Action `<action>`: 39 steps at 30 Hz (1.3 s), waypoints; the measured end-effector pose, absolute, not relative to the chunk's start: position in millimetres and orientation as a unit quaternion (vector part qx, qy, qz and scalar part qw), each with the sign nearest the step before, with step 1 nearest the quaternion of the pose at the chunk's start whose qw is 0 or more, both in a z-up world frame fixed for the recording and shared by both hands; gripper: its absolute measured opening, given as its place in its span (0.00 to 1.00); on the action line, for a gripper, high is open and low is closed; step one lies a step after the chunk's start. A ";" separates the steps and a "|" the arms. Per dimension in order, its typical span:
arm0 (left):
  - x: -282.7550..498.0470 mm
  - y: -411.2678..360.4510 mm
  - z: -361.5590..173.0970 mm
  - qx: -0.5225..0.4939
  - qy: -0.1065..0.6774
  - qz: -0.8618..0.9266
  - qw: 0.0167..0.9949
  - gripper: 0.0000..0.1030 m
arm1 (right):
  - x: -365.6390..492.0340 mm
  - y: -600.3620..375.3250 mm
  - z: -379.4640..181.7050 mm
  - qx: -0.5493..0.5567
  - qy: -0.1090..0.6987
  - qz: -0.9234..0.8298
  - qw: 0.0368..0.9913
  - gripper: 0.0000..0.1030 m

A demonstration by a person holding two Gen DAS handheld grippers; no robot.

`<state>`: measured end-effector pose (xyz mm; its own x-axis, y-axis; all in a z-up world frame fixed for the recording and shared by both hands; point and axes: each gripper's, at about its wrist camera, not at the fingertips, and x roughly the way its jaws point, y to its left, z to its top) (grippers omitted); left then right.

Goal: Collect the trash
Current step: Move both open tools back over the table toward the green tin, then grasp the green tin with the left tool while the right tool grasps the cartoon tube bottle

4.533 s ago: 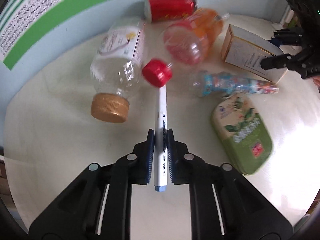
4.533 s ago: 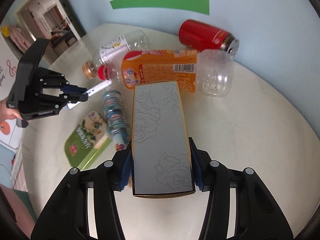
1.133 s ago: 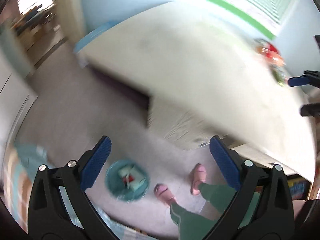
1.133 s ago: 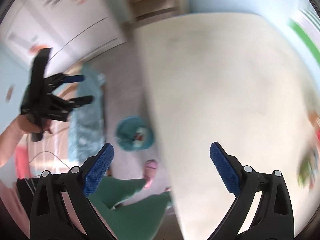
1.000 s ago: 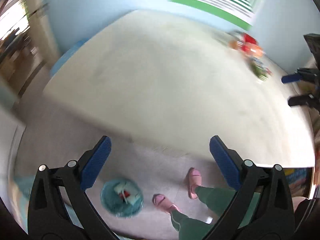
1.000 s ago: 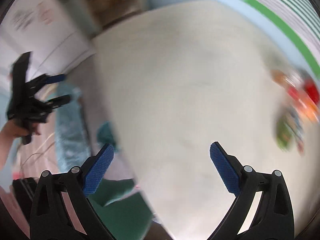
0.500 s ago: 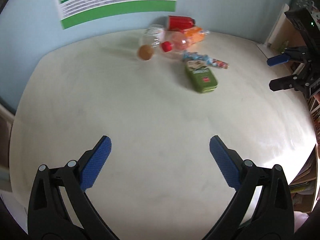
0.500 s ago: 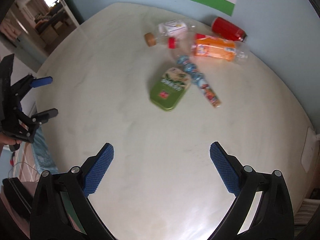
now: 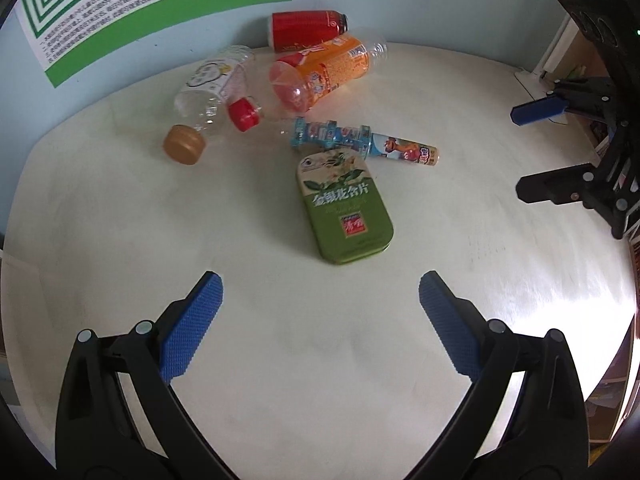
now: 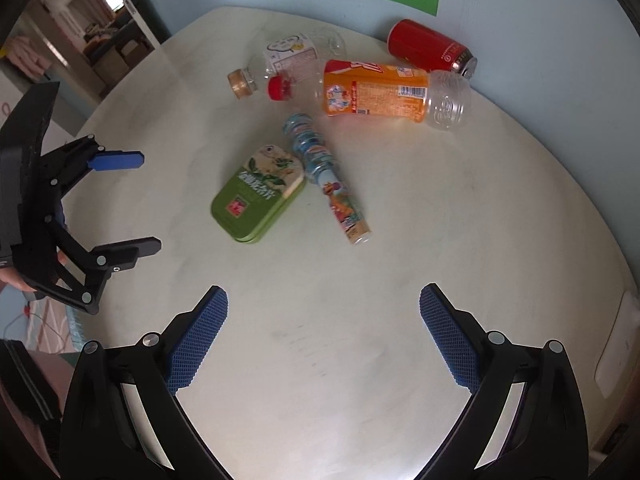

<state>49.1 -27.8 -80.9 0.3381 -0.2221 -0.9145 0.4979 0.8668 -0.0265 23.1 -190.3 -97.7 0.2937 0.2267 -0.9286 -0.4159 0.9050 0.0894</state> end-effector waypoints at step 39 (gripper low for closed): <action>109.8 -87.9 -142.0 0.163 0.558 -0.223 0.783 0.60 | 94.6 -164.0 -175.2 -0.186 0.515 0.295 0.783 0.25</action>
<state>109.8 -87.9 -142.0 0.2785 -0.1680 -0.9456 0.5315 0.8470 0.0060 94.6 -164.0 -175.2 0.2954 0.2714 -0.9160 -0.6536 0.7567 0.0134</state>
